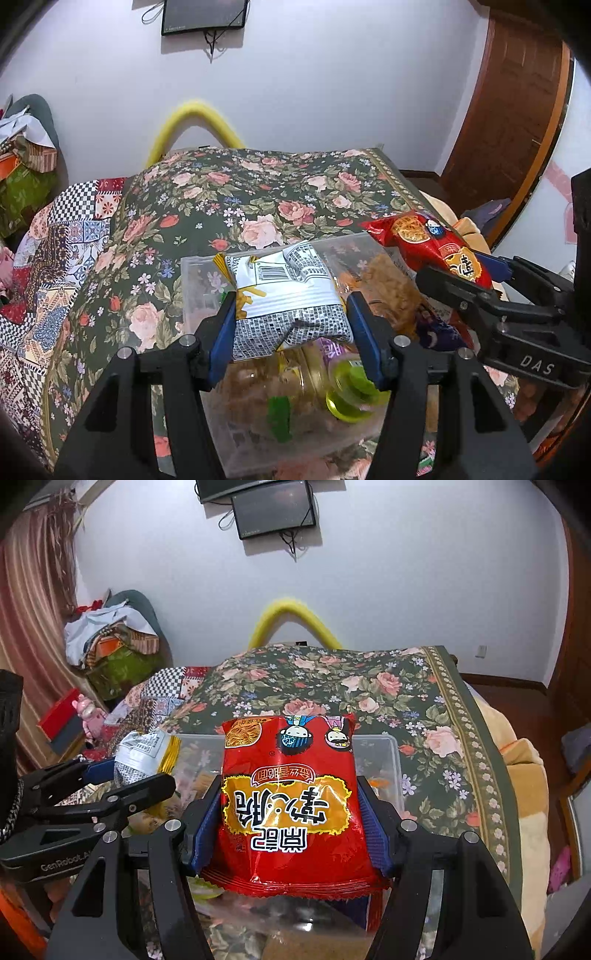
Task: Organize snacks
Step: 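Drop the silver snack bag and red chip bag into the clear box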
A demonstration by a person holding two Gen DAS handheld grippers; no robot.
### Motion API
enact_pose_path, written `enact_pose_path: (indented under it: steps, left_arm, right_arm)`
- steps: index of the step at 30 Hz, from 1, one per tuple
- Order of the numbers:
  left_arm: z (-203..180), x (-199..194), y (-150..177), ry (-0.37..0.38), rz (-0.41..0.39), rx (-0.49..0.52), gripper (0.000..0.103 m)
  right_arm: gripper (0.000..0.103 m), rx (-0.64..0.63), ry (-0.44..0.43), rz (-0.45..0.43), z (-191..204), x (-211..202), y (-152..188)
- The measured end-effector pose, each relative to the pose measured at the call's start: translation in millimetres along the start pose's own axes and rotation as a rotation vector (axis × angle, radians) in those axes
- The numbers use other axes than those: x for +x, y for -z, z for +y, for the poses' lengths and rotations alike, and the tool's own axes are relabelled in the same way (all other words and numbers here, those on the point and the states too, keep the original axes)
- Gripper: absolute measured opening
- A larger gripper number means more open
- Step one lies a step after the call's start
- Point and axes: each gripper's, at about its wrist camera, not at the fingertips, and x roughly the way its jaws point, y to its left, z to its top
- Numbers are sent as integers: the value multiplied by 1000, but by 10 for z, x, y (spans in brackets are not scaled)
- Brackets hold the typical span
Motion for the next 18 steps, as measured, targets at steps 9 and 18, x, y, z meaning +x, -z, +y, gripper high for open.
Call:
enact_pose_path:
  steps: [9,18]
  left_arm:
    - [-1,63,-26,-13,15,-23,65]
    - [-42,-312,-16,-34,-45,-7,76]
  right_arm:
    - [66,-9,3,25,7,72,0]
    - [77,-38,33,-29,-2,-269,-17]
